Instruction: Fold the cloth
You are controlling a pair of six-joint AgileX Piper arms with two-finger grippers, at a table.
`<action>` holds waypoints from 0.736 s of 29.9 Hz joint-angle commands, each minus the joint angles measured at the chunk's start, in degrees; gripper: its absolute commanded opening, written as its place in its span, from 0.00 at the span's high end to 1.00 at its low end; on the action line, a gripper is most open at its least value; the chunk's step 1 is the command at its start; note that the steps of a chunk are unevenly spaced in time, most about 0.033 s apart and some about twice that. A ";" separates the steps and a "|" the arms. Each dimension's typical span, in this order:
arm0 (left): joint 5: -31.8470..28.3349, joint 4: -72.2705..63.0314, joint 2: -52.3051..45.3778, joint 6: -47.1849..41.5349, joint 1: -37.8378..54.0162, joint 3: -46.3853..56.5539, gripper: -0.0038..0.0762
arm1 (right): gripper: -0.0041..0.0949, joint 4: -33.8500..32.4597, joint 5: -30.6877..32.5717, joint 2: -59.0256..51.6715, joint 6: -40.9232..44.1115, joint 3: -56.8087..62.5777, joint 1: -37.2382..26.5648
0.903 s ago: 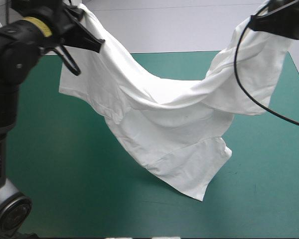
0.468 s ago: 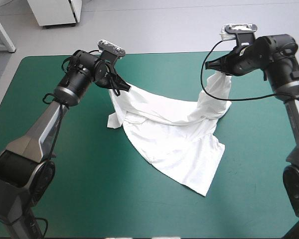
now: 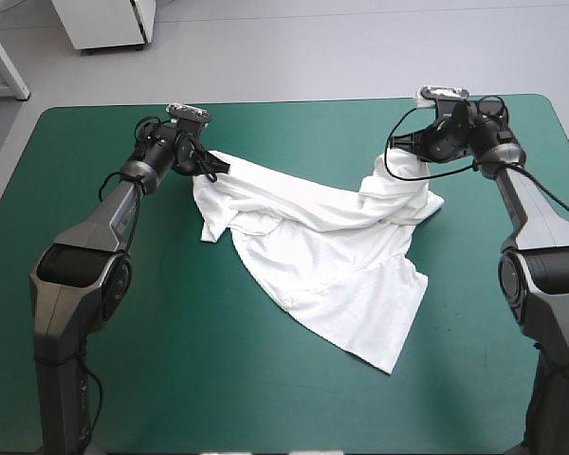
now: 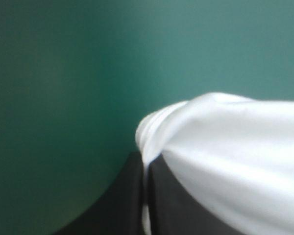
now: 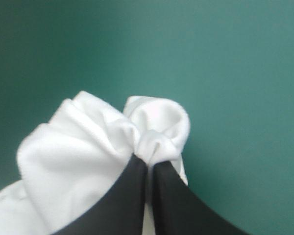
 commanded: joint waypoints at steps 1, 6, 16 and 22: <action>-7.22 -0.54 -1.58 -0.31 0.21 -2.07 0.96 | 0.98 1.80 -2.90 -0.06 -1.83 -1.42 -0.66; -9.04 -0.54 -0.22 -0.31 0.21 -2.07 0.96 | 0.84 7.22 -3.79 0.98 -6.42 -1.82 -0.66; 5.76 -3.21 -1.68 1.90 0.11 -11.59 0.40 | 0.40 6.27 4.55 0.98 -3.50 -11.27 -0.80; 14.22 -3.33 -4.05 2.78 0.11 -21.70 0.33 | 0.50 4.40 15.30 0.16 -2.19 -16.77 -0.80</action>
